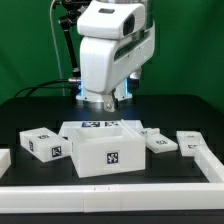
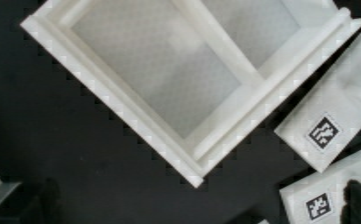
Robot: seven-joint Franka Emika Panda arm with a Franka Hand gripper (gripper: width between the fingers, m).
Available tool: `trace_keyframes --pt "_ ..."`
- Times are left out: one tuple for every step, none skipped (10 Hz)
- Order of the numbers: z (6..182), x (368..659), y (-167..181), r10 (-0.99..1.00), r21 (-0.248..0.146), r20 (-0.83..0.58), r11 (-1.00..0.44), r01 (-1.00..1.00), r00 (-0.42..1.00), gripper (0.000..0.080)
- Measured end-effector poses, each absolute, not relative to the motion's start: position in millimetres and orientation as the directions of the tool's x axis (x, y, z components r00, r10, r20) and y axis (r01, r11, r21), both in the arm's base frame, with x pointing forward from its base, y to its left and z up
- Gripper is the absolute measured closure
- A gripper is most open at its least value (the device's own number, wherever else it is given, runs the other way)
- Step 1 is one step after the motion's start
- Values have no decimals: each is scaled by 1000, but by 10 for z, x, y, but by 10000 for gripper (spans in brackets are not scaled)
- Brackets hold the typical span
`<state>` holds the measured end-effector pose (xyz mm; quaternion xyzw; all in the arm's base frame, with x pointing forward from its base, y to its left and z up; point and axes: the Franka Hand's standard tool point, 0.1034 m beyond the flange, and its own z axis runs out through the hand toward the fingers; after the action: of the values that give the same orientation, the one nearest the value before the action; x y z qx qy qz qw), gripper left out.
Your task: Assemble cabinet
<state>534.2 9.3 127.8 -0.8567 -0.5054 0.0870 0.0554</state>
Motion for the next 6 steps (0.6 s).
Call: trace_keyframes --pt "1279 5348 91 879 -184 -92 -476 860 467 3" --pt "1279 5348 91 880 -184 -92 -475 861 466 3" --pt "1279 5348 89 880 -184 -91 -474 861 466 3" --pt "1276 5347 88 881 -184 -92 -474 861 465 3" --pt "1275 5346 88 881 -184 -92 -474 861 465 3" --pt "1275 5349 82 893 -177 -83 -450 876 442 3"
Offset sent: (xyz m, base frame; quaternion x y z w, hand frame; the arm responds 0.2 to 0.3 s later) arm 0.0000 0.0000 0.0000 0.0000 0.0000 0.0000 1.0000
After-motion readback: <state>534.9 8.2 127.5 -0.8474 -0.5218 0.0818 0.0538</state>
